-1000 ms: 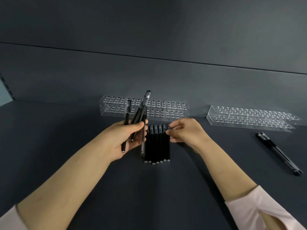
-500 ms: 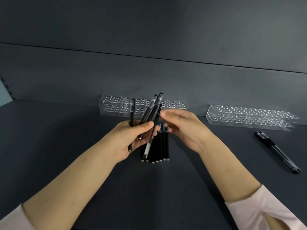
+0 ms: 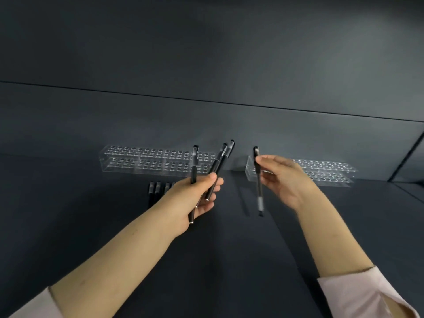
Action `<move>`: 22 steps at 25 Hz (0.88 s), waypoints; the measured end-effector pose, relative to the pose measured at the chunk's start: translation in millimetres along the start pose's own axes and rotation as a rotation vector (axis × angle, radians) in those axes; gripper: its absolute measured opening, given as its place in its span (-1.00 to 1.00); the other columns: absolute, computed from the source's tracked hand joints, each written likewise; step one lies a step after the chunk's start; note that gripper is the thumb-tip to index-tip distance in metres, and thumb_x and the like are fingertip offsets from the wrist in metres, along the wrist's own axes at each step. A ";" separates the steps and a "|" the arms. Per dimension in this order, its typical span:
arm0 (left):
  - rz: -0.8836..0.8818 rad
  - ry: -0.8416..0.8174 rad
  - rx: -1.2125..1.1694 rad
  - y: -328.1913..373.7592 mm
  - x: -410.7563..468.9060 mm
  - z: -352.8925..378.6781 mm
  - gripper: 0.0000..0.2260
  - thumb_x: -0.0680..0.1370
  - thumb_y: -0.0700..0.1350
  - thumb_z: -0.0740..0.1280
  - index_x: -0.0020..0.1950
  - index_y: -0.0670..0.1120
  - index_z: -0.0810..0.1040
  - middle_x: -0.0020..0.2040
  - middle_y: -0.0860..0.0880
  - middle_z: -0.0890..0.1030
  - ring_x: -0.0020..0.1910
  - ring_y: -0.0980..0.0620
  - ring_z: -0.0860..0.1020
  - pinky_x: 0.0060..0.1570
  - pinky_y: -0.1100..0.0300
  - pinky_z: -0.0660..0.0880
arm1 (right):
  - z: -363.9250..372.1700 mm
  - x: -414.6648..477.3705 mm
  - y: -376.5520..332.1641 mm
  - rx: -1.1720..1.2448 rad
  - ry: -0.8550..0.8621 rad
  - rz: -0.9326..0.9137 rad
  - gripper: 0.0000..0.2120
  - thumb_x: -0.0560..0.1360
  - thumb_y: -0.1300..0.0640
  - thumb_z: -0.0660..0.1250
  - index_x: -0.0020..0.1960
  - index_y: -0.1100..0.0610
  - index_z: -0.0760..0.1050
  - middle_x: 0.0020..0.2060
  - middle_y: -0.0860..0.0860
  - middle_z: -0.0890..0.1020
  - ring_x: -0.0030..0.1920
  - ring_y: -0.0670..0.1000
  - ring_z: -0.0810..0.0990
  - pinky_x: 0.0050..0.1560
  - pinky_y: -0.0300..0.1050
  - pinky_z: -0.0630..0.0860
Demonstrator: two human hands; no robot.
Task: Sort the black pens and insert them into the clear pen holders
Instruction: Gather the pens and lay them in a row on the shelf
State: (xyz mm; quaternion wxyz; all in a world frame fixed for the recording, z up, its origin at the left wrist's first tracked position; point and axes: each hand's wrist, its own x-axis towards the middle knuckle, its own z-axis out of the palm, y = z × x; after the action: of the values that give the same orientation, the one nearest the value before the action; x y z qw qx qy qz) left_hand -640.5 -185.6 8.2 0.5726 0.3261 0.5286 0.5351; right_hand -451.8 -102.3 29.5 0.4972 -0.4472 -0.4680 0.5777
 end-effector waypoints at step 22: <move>0.015 -0.014 -0.016 -39.1 11.6 93.6 -0.82 0.56 -0.12 0.35 0.02 -0.21 0.68 -0.28 0.00 0.61 -0.31 0.14 0.53 -0.28 0.33 0.58 | -169.3 33.8 -1.3 -0.942 0.245 0.095 -0.77 0.44 0.10 0.47 -0.17 0.28 0.59 -0.27 0.15 0.63 -0.25 0.09 0.63 -0.15 -0.05 0.63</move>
State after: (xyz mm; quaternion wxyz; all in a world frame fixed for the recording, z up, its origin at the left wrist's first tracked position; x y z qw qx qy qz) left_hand -542.3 -164.9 -10.1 0.5749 0.3291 0.5177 0.5414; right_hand -288.9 -52.3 1.6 0.2652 -0.7090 -0.5959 0.2682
